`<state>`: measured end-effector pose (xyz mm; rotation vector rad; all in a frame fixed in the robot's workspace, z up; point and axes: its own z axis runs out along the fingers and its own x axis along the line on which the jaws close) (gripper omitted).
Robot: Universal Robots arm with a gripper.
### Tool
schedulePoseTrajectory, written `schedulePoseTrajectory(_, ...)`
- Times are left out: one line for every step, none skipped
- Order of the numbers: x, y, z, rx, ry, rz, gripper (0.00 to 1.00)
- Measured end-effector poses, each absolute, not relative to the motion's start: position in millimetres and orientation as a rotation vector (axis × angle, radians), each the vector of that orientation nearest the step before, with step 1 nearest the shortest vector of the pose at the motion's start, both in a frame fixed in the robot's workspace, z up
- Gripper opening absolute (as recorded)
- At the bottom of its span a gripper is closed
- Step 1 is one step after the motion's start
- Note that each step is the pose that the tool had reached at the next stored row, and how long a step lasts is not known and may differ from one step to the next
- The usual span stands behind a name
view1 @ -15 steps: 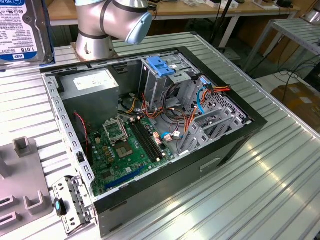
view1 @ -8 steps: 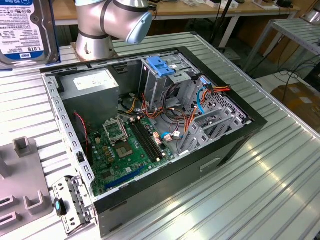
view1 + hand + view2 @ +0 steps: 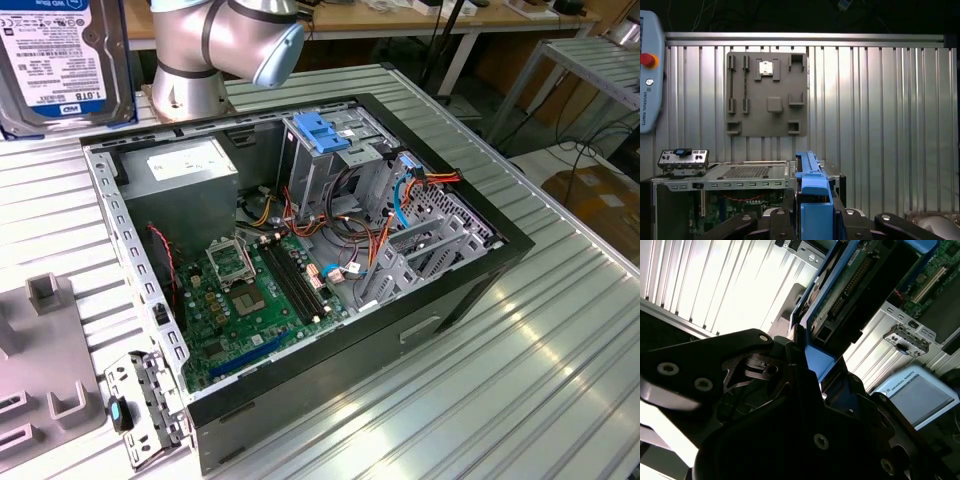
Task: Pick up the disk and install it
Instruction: 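Pick up the disk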
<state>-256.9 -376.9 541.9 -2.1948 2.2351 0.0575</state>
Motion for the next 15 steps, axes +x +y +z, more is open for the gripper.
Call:
schedulePoseTrajectory(-255,-377,542,-2.195,2.235,0.057,0.37)
schedulePoseTrajectory(-252,-377,542,-2.195,2.235,0.058,0.37)
schedulePoseTrajectory(-251,-377,542,-2.195,2.235,0.057,0.37)
schedulePoseTrajectory(-249,-377,542,-2.195,2.235,0.058,0.37)
schedulePoseTrajectory(-247,-377,542,-2.195,2.235,0.057,0.37)
schedulePoseTrajectory(-244,-377,542,-2.195,2.235,0.057,0.37)
schedulePoseTrajectory(-242,-377,542,-2.195,2.235,0.057,0.37)
schedulePoseTrajectory(-240,-377,542,-2.195,2.235,0.057,0.37)
schedulePoseTrajectory(-238,-377,542,-2.195,2.235,0.057,0.37)
schedulePoseTrajectory(-236,-377,542,-2.195,2.235,0.057,0.37)
schedulePoseTrajectory(-234,-377,542,-2.195,2.235,0.057,0.37)
schedulePoseTrajectory(-232,-377,542,-2.195,2.235,0.057,0.37)
schedulePoseTrajectory(-229,-377,542,-2.195,2.235,0.057,0.37)
schedulePoseTrajectory(-227,-377,542,-2.195,2.235,0.057,0.37)
schedulePoseTrajectory(-224,-377,542,-2.195,2.235,0.057,0.37)
